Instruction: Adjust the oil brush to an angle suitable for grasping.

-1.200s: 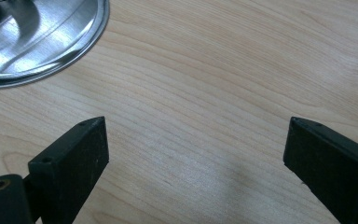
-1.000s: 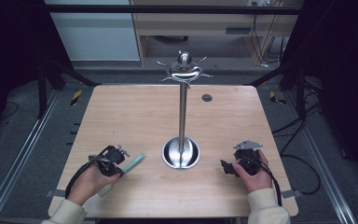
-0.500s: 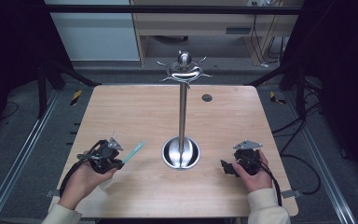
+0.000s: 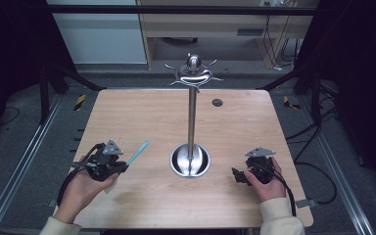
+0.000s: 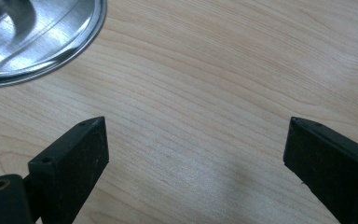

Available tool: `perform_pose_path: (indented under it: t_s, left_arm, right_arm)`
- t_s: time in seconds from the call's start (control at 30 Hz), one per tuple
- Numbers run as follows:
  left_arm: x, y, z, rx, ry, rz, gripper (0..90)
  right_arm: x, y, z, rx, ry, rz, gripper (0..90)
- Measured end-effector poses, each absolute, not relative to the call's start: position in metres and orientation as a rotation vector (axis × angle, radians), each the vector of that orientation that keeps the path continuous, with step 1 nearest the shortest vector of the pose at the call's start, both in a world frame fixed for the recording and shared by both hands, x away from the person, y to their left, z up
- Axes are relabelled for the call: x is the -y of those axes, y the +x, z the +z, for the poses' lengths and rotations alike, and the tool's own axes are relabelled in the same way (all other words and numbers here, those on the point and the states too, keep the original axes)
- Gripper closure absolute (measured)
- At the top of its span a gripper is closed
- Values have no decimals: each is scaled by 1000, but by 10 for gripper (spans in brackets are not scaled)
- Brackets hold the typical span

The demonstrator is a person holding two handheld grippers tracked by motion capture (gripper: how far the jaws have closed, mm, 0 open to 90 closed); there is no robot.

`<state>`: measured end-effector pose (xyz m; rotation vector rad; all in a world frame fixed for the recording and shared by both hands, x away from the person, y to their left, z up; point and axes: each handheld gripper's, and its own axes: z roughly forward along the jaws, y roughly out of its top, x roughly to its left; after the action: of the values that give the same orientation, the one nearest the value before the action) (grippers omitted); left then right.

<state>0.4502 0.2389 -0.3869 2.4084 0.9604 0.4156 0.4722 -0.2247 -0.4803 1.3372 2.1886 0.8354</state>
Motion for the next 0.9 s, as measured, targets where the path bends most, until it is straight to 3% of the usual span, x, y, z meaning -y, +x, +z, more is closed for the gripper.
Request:
perform_pose_path:
  t_s: [0.9]
  left_arm:
    - [-241, 436, -349, -893, 2260, 511, 818]
  right_arm:
    - [225, 472, -480, -2188, 1337, 833, 72]
